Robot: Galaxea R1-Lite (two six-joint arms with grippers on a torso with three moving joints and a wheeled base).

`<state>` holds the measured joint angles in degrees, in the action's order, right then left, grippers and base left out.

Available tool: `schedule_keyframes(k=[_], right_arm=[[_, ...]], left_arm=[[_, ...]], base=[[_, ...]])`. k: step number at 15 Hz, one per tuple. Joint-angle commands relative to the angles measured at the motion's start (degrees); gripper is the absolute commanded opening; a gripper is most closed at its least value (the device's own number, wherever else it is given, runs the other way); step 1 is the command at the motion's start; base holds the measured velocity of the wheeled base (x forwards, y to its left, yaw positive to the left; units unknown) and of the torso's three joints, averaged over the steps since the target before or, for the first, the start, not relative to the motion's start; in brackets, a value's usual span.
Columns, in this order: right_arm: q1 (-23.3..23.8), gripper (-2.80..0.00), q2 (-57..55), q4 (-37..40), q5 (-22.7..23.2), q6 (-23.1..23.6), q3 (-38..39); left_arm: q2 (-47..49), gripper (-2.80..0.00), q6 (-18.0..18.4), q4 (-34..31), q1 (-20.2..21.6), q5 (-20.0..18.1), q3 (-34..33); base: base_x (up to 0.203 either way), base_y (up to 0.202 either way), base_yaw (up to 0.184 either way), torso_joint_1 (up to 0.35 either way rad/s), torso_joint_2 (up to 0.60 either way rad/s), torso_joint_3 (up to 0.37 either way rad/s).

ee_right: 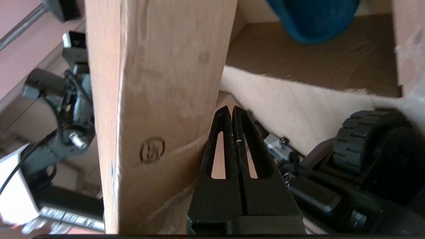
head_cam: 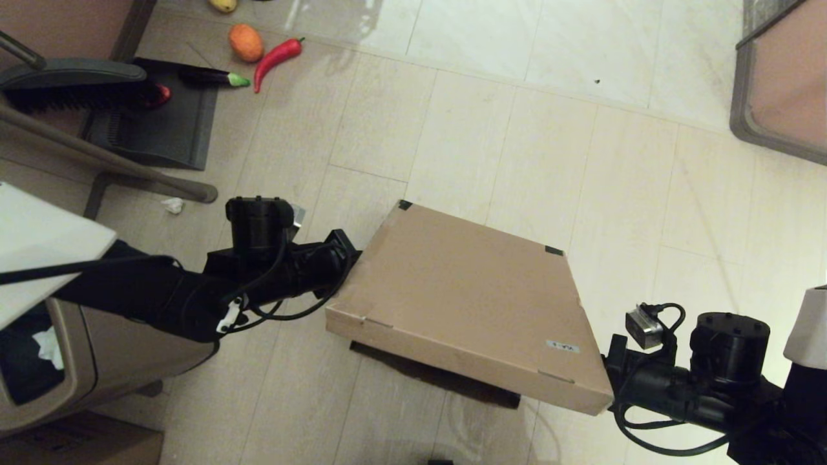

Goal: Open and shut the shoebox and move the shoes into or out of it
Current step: Open the shoe box

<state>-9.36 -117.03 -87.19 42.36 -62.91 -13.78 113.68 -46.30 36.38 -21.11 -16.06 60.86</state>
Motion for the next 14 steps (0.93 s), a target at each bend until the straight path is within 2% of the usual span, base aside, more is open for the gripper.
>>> schedule_keyframes(k=[1,3,6,8,14], right_arm=[[0.3,-2.8,0.6,-0.5,1.3,-0.6,-0.1],[0.3,-2.8,1.9,-0.5,1.9,-1.7,-0.8],[0.4,-2.8,4.2,-0.5,1.7,-3.0,-3.1],[0.4,-2.8,5.8,-0.5,1.7,-5.0,-3.9],[0.4,-2.8,10.8,-0.5,1.5,-7.0,-3.3]], left_arm=[[-0.3,-2.8,-0.3,0.3,0.0,0.1,0.2],[-0.4,-2.8,-0.3,0.3,0.0,0.3,0.4],[-0.8,-2.8,-0.5,0.6,0.2,2.8,0.5],[-1.6,-2.8,-1.8,0.8,0.9,3.2,0.6],[-4.4,-2.8,-2.0,0.8,5.9,3.3,1.3]], base=[[0.0,0.0,0.0,0.0,0.0,0.0],[0.0,0.0,0.0,0.0,0.0,0.0],[0.0,0.0,0.0,0.0,0.0,0.0],[0.0,0.0,0.0,0.0,0.0,0.0],[0.0,0.0,0.0,0.0,0.0,0.0]])
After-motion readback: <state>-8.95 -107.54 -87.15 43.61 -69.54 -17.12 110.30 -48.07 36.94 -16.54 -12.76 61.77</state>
